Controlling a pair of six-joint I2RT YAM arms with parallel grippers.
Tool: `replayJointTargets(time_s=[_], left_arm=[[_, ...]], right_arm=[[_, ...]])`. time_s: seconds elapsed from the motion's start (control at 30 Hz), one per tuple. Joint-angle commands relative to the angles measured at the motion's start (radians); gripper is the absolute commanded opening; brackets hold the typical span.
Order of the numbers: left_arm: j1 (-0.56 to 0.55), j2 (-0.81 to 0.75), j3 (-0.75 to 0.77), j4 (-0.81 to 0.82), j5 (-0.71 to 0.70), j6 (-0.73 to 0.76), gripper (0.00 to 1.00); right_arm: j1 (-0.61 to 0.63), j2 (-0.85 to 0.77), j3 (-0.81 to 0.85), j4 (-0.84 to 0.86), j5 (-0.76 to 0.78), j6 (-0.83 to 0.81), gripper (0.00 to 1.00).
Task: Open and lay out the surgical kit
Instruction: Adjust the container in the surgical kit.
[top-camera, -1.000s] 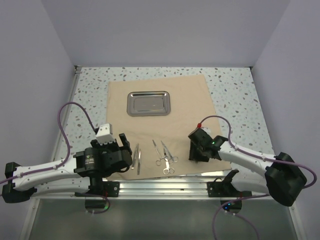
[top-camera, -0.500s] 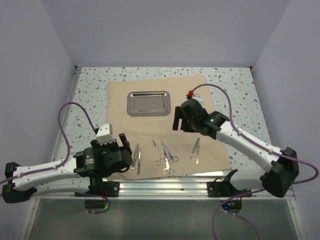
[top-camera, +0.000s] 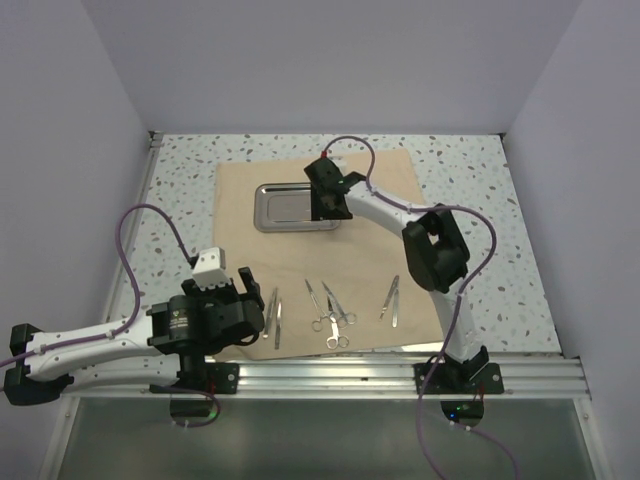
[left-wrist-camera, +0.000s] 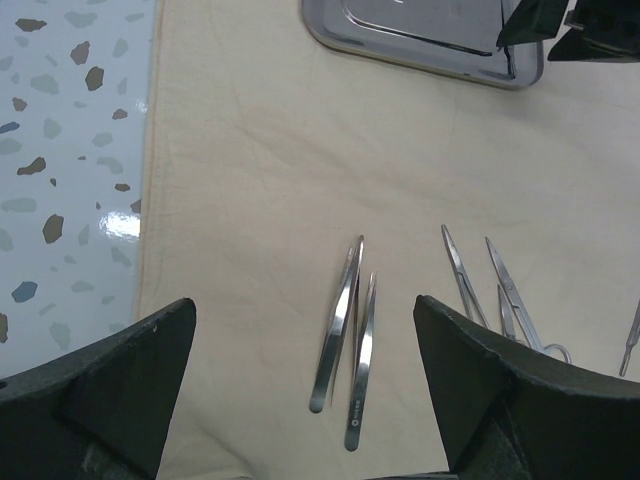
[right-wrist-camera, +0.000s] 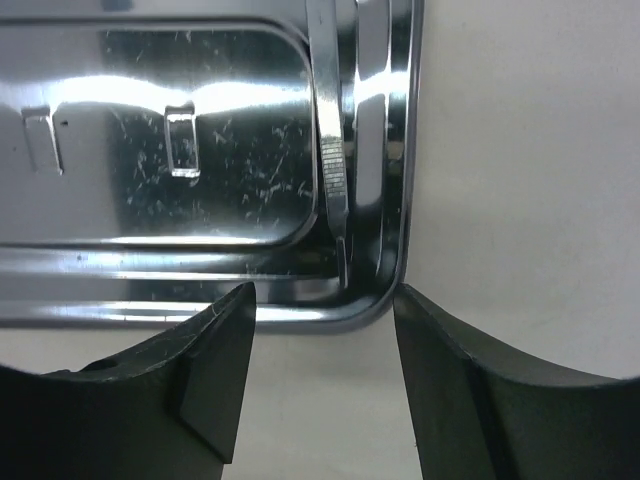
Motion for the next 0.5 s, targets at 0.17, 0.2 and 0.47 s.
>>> replayJointTargets(time_s=[0.17,0.2,0.47], left_arm=[[-0.011,-0.006,-0.005,0.003,-0.045,-0.02,0.95],[-0.011,-0.003,-0.003,0.003,-0.043,-0.02,0.94],[-0.011,-0.008,-0.003,0.001,-0.048,-0.02,0.94]], right_arm=[[-0.051,0.153,0.196,-0.017,-0.031,-0.046,0.59],[-0.056,0.176,0.204,-0.017,-0.031,-0.046,0.58],[-0.054,0.29,0.233,-0.017,-0.084,-0.033,0.51]])
